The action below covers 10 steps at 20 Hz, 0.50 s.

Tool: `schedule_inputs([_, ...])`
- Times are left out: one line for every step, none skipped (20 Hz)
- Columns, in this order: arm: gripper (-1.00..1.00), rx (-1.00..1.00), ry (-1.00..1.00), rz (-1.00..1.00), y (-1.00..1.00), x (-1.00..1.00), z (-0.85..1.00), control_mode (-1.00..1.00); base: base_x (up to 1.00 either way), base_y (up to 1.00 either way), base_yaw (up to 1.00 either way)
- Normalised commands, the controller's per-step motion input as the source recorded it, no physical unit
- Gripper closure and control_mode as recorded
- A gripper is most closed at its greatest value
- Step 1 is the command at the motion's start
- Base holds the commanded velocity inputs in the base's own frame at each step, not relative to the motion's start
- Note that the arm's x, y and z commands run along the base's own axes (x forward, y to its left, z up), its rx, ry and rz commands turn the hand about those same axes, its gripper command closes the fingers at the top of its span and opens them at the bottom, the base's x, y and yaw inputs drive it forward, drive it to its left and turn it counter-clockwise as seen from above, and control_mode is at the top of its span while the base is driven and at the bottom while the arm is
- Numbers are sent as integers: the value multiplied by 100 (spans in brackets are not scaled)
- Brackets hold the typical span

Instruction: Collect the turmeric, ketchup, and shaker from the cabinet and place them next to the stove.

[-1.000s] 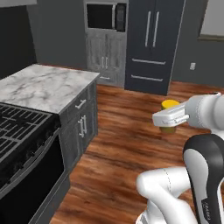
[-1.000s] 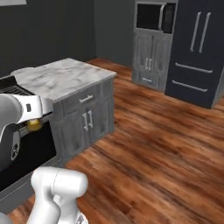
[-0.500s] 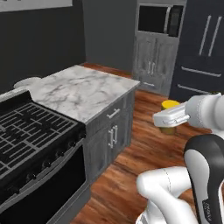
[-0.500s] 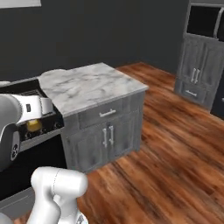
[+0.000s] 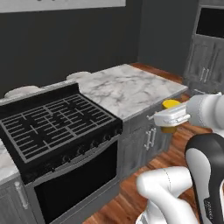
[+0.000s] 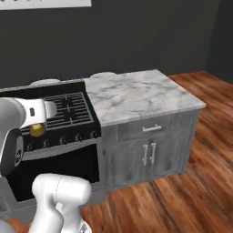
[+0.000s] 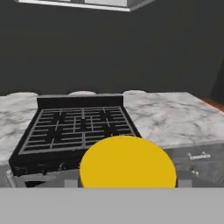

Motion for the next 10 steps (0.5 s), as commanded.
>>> schedule_inputs([100, 0, 0, 0, 0, 0, 0, 100, 8, 76, 48])
schedule_inputs([100, 0, 0, 0, 0, 0, 0, 100, 18, 76, 45])
schedule_inputs([100, 0, 0, 0, 0, 0, 0, 100, 34, 72, 43])
schedule_inputs([100, 0, 0, 0, 0, 0, 0, 100, 48, 66, 41])
schedule_inputs([100, 0, 0, 0, 0, 0, 0, 100, 69, 51, 38])
schedule_inputs([100, 0, 0, 0, 0, 0, 0, 100, 77, 41, 36])
schedule_inputs([100, 0, 0, 0, 0, 0, 0, 100, 87, 31, 33])
schedule_inputs([100, 0, 0, 0, 0, 0, 0, 100, 96, 15, 31])
schedule_inputs([100, 0, 0, 0, 0, 0, 0, 100, 98, 0, 31])
schedule_inputs([100, 0, 0, 0, 0, 0, 0, 100, 95, -28, 29])
